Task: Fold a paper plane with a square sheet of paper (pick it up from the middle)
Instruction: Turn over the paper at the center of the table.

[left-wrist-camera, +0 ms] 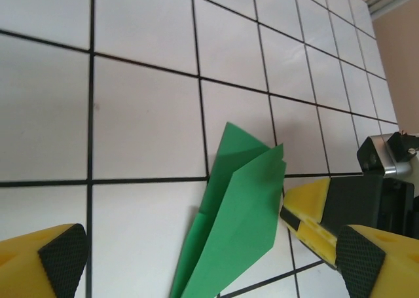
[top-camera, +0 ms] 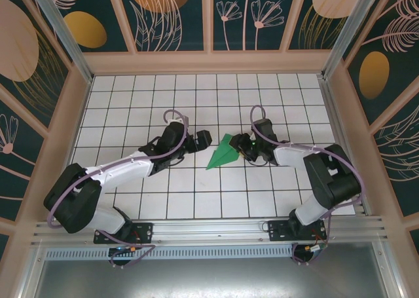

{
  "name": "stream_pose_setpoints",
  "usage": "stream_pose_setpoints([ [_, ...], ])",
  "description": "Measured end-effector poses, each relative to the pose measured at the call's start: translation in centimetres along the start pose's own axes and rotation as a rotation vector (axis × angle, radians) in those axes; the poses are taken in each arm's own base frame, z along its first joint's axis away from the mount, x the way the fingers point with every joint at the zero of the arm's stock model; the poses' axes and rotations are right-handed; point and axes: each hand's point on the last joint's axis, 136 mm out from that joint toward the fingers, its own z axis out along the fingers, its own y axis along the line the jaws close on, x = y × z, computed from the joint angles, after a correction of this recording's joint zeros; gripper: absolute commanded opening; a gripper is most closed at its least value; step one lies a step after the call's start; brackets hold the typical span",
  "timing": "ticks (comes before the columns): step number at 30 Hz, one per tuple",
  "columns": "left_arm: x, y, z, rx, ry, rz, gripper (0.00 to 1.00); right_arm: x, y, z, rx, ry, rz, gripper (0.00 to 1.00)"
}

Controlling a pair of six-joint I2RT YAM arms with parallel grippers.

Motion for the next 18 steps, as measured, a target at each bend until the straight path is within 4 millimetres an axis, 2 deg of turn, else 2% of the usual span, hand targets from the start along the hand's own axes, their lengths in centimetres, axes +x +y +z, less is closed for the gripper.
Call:
stream_pose_setpoints([
  [5,0.6,1.1,0.0,-0.024,0.009,-0.01,0.98,-0.4,0.0,1.1,0.016,0.004,0.027,0.47],
  [13,0.0,1.7,0.0,-0.051,-0.018,-0.014,0.99,-1.5,1.3,2.5,0.014,0.008,0.021,0.47],
  [18,-0.1,1.9,0.0,-0.058,-0.025,-0.014,0.99,-1.2,1.5,2.8,0.017,0.017,0.026,0.47],
])
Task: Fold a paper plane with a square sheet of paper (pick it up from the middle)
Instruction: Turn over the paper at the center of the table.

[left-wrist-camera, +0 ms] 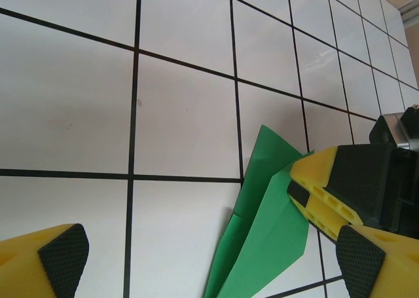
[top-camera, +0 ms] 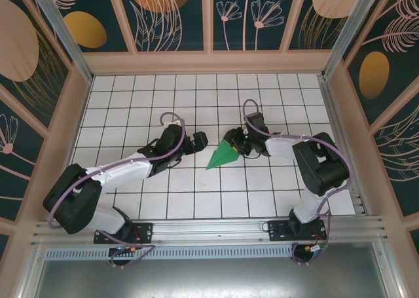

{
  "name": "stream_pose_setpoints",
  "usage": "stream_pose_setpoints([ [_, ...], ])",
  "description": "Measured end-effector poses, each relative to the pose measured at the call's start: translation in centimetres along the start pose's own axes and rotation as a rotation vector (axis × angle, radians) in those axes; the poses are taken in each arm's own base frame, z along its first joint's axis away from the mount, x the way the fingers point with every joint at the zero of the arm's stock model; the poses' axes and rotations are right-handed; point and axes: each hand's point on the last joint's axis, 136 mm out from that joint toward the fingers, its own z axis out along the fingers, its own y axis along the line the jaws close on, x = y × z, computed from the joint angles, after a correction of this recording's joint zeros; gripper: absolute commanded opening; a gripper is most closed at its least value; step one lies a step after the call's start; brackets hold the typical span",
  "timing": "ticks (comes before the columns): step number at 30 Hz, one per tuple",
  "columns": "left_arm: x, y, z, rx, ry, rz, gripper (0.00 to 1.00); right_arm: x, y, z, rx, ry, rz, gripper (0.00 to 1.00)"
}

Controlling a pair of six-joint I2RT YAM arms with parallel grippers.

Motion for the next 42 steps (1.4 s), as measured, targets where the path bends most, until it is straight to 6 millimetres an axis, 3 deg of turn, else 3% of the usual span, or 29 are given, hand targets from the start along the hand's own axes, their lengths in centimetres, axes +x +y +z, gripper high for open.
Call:
stream_pose_setpoints([
  [5,0.0,0.2,0.0,-0.008,-0.004,0.003,0.98,-0.2,-1.7,-0.2,0.079,-0.029,0.051,0.49],
  [14,0.3,0.8,0.5,-0.032,0.006,0.012,0.99,-0.5,-2.2,-0.7,0.114,-0.058,0.08,0.49],
  [23,0.3,1.0,0.6,-0.037,0.011,0.01,0.99,-0.2,0.2,-0.2,-0.012,-0.019,0.048,0.47],
  [29,0.4,1.3,1.1,-0.034,0.035,-0.008,0.98,0.7,0.8,0.0,-0.072,0.012,0.022,0.45],
  [35,0.1,1.1,1.4,0.018,0.063,-0.065,0.98,2.3,2.2,0.3,-0.124,0.038,-0.043,0.36],
  [42,-1.2,0.8,1.8,0.114,0.087,-0.136,0.99,3.2,2.1,0.5,-0.147,0.04,-0.098,0.08],
])
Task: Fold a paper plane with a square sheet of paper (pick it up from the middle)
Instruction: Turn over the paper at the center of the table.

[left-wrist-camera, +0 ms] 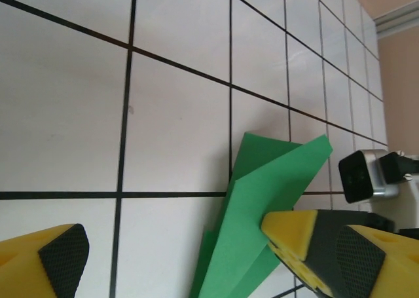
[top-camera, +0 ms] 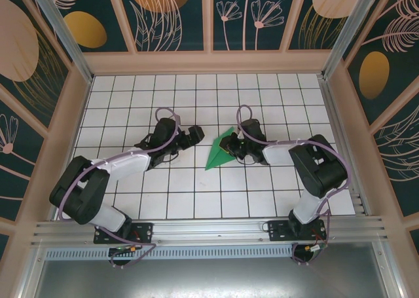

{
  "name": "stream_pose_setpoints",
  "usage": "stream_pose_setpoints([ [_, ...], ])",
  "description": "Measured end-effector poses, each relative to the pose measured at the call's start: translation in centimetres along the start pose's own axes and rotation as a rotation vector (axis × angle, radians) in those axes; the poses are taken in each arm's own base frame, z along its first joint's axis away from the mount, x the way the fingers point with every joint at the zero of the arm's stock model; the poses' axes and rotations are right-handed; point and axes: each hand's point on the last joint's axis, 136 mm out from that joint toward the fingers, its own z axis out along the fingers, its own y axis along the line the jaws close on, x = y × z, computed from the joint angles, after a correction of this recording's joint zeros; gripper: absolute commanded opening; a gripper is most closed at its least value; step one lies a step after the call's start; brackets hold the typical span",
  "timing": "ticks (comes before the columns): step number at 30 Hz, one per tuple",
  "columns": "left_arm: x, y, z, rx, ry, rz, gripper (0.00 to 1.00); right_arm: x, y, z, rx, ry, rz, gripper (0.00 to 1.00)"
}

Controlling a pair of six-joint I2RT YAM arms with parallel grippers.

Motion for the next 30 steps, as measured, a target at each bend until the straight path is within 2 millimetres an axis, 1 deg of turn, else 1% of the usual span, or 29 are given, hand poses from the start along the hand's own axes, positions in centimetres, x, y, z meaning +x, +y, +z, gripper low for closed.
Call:
stream_pose_setpoints([
  [2,0.0,-0.1,0.1,0.024,0.02,-0.011,0.98,-0.2,0.2,-0.1,-0.008,-0.007,-0.014,0.04],
  [5,-0.1,-0.6,0.0,0.072,0.05,-0.028,0.98,-0.9,1.1,-0.8,-0.04,-0.032,-0.036,0.02],
  [7,-0.4,-1.1,-0.2,0.113,0.066,-0.04,0.98,-1.8,2.5,-1.7,-0.092,-0.052,-0.054,0.02],
  [10,-0.5,-2.5,-0.6,0.2,0.092,-0.058,0.99,-3.2,5.1,-3.5,-0.199,-0.082,-0.09,0.02],
  [14,0.2,-4.6,-1.4,0.329,0.144,-0.079,0.98,-4.2,7.9,-5.4,-0.327,-0.086,-0.133,0.02],
  [18,1.0,-6.1,-2.9,0.446,0.169,-0.099,0.99,-4.0,9.8,-6.2,-0.411,-0.054,-0.149,0.02],
  [22,1.1,-7.4,-4.1,0.525,0.181,-0.108,0.98,-3.5,11.9,-7.1,-0.509,-0.01,-0.157,0.02],
  [25,1.2,-8.2,-4.7,0.571,0.198,-0.113,0.95,-3.0,12.6,-7.3,-0.555,0.025,-0.154,0.02],
  [27,1.3,-8.7,-5.1,0.603,0.211,-0.119,0.92,-2.6,12.9,-7.3,-0.571,0.047,-0.154,0.02],
  [30,1.3,-9.4,-5.6,0.648,0.224,-0.129,0.78,-1.8,13.4,-7.4,-0.591,0.078,-0.158,0.02],
])
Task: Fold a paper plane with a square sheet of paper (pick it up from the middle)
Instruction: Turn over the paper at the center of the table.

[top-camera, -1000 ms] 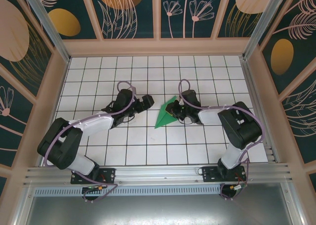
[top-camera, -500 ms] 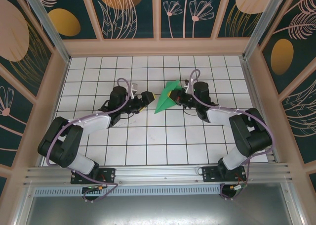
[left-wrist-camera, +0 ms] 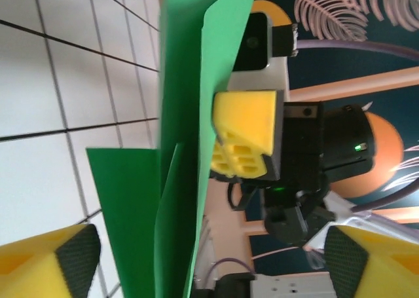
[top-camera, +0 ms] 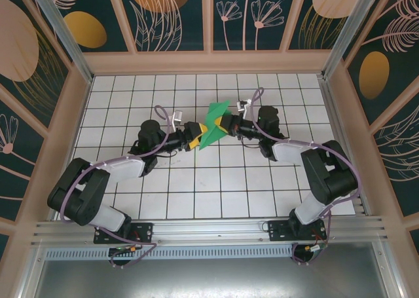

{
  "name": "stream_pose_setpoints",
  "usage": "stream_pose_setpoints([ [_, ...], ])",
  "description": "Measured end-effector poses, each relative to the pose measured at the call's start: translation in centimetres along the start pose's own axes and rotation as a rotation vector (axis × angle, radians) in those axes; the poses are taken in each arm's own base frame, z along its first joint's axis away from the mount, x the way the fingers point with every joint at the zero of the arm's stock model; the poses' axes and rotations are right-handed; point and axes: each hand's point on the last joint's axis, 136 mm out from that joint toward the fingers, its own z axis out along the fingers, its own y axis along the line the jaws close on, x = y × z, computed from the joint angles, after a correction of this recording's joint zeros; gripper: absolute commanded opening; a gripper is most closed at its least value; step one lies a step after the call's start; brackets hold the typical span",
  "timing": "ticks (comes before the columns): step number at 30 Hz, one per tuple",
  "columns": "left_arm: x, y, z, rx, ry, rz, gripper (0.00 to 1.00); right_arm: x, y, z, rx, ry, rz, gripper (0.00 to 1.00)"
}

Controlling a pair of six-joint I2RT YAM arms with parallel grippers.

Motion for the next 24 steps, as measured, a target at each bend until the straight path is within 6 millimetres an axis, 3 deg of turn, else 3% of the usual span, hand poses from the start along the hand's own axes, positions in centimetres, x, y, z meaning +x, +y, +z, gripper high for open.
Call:
stream_pose_setpoints([
  [12,0.1,-1.1,0.2,0.061,0.013,-0.018,0.29,1.1,0.8,0.3,-0.031,0.055,0.016,0.04],
  [17,0.1,-0.5,0.3,0.038,0.013,-0.015,0.12,1.2,0.4,0.5,-0.021,0.063,0.02,0.22],
  [20,0.1,0.6,0.5,-0.012,0.014,-0.013,0.1,1.1,-0.2,0.5,0.01,0.067,0.026,0.42],
  [24,-0.7,2.4,0.8,-0.136,-0.001,0.013,0.09,0.4,-2.2,-0.5,0.104,0.034,0.043,0.55],
])
